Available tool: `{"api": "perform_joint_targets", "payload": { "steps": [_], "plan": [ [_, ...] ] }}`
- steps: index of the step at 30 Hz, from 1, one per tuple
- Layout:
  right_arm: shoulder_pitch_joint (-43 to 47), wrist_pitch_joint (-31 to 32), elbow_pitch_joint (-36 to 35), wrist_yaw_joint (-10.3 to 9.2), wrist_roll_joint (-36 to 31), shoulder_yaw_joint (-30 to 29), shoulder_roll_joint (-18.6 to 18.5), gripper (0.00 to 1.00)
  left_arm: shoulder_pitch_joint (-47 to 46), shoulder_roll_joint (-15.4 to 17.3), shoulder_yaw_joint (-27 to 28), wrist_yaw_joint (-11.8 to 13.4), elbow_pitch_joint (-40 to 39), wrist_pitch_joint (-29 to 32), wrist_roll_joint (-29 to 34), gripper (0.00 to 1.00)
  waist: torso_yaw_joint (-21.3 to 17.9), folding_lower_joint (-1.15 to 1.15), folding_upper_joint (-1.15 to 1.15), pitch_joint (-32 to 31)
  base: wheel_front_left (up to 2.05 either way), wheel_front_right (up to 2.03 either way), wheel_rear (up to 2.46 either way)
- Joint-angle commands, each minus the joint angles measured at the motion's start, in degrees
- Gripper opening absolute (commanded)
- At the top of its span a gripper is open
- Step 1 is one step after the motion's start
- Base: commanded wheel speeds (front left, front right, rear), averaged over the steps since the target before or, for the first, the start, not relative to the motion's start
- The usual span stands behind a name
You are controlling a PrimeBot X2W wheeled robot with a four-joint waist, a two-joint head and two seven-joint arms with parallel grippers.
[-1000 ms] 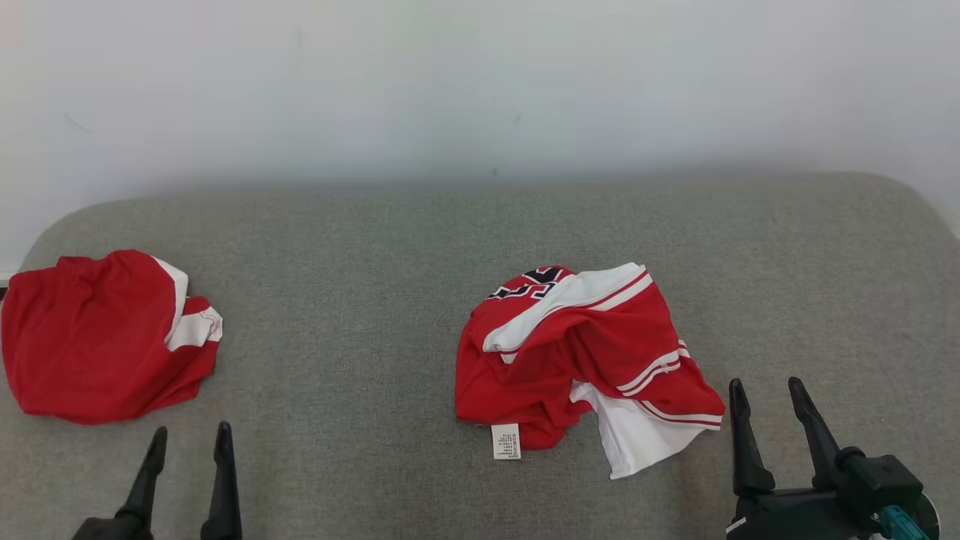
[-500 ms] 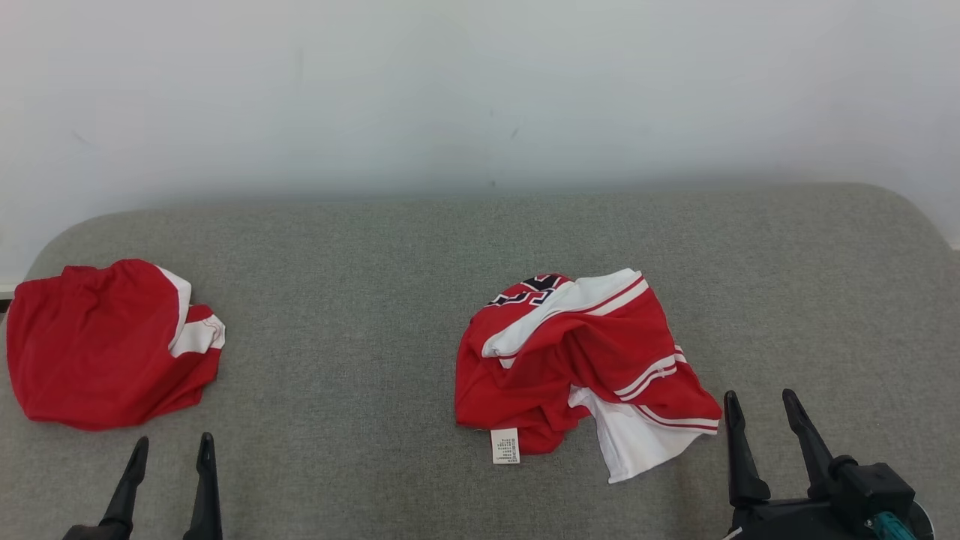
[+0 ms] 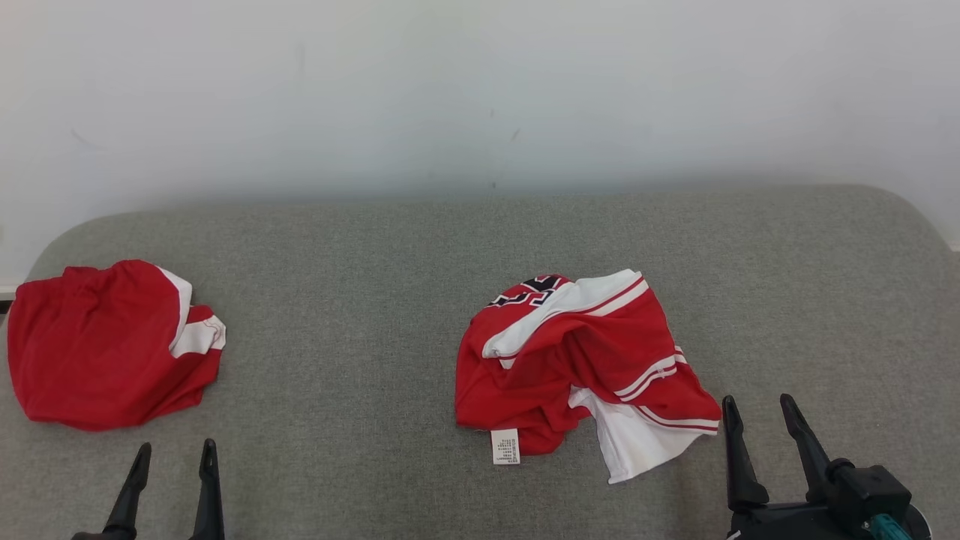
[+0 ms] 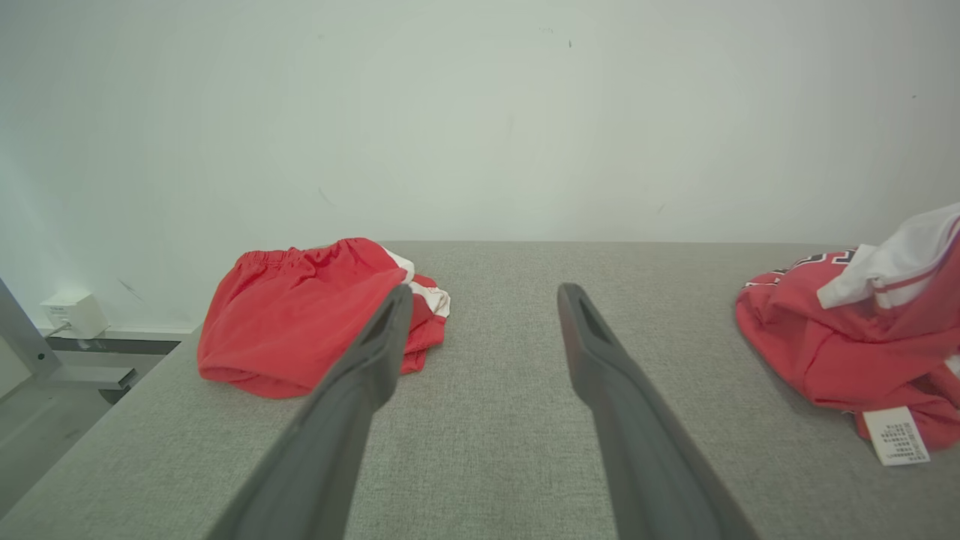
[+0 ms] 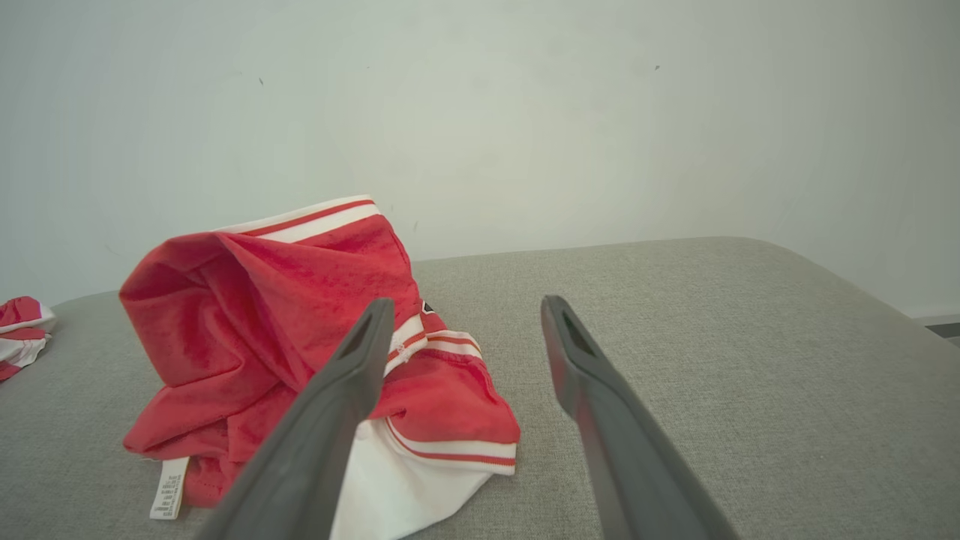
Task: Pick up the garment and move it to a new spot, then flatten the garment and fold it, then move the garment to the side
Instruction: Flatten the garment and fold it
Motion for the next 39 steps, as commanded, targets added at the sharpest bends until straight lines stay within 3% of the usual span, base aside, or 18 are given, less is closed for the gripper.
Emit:
{"api": "perform_joint_targets", "payload": {
  "steps": [1,12,24,33,39],
  "plan": [
    [0.4,0.0,0.1,-0.12,0.1,0.0,-0.1,1.00,0.7,-0.2,0.2,-0.1,-0.1,-0.2,0.5,1.00,0.0,0.00,0.00,0.1,0.00,0.00,0.00],
    [-2.1,0.4,0.9,-0.12,-0.8,1.7,-0.1,1.00,0.3,-0.8,0.5,-0.3,0.1,-0.2,0.9,1.00,0.4,0.00,0.00,0.4,0.00,0.00,0.00],
    [-16.8,5.6,7.1,-0.12,1.7,9.2,-7.9,1.00,-3.1,-1.9,-1.6,-1.4,2.1,-0.2,0.8,1.00,4.0,0.00,0.00,1.9,0.00,0.00,0.00],
    [-26.0,11.8,16.7,-0.12,10.7,14.2,-12.9,1.00,-6.1,-2.7,-2.9,-1.9,3.1,-0.2,1.1,1.00,7.9,0.00,0.00,4.4,0.00,0.00,0.00],
    [-28.4,17.8,22.1,-0.12,20.7,19.9,-16.0,1.00,-7.7,-2.9,-3.0,-2.2,3.8,-0.2,0.8,1.00,9.9,0.00,0.00,5.6,0.00,0.00,0.00]
  ]
}}
